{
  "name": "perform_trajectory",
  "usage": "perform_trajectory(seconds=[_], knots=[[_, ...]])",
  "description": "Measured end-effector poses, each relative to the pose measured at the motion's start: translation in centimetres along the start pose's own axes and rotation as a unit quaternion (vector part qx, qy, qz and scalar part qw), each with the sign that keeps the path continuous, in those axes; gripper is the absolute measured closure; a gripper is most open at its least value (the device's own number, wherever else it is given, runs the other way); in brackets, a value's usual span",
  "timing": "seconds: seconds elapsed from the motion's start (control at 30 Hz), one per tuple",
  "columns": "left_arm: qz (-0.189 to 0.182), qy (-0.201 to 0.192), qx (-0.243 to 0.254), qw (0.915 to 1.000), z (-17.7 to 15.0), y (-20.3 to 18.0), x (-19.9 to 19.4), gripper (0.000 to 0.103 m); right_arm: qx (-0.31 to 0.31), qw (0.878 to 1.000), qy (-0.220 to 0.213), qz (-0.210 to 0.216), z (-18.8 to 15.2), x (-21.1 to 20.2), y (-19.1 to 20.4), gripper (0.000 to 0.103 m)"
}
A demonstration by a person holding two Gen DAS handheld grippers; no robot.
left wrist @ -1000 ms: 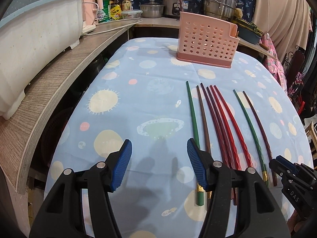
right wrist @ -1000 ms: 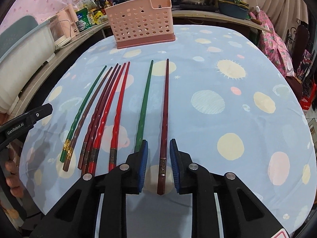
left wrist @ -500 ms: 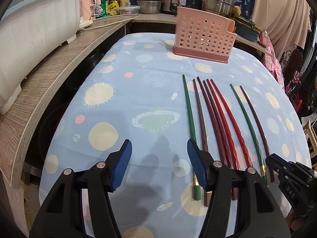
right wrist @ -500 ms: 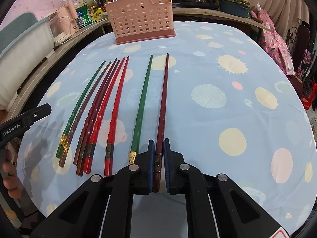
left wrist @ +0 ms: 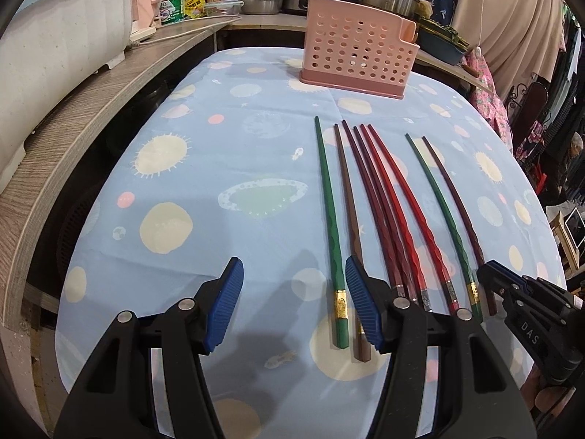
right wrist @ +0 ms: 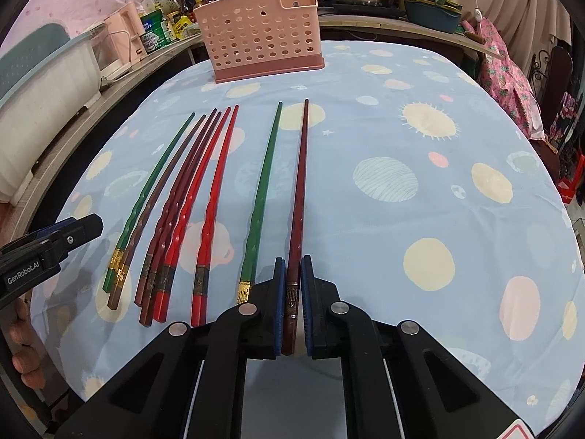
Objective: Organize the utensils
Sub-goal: 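Grasp a green chopstick with the left tool while the right tool grasps a dark red chopstick, then lift both chopsticks and carry them over the pink basket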
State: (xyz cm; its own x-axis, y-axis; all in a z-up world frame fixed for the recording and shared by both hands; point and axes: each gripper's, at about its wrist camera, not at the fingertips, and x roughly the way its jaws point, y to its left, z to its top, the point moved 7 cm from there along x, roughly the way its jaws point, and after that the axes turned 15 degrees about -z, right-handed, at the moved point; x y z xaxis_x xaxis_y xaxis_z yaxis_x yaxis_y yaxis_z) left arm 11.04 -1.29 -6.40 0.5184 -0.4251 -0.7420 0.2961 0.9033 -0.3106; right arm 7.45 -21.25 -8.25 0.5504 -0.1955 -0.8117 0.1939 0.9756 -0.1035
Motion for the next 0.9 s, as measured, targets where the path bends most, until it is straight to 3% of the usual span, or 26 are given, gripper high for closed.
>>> perform_trajectory(seconds=[0.67, 0.83, 0.9], knots=[[0.002, 0.026, -0.007, 0.9996, -1.6, 0.1, 1.7, 0.049, -0.001, 1.000, -0.002, 0.001, 0.1, 0.1, 0.0, 0.095], [0.005, 0.025, -0.008, 0.9997, -1.6, 0.3, 1.7, 0.059, -0.001, 1.000, -0.002, 0.001, 0.1, 0.1, 0.1, 0.095], [0.007, 0.024, -0.008, 0.9997, -1.5, 0.4, 1.6, 0.068, 0.000, 1.000, -0.002, 0.002, 0.1, 0.1, 0.1, 0.095]])
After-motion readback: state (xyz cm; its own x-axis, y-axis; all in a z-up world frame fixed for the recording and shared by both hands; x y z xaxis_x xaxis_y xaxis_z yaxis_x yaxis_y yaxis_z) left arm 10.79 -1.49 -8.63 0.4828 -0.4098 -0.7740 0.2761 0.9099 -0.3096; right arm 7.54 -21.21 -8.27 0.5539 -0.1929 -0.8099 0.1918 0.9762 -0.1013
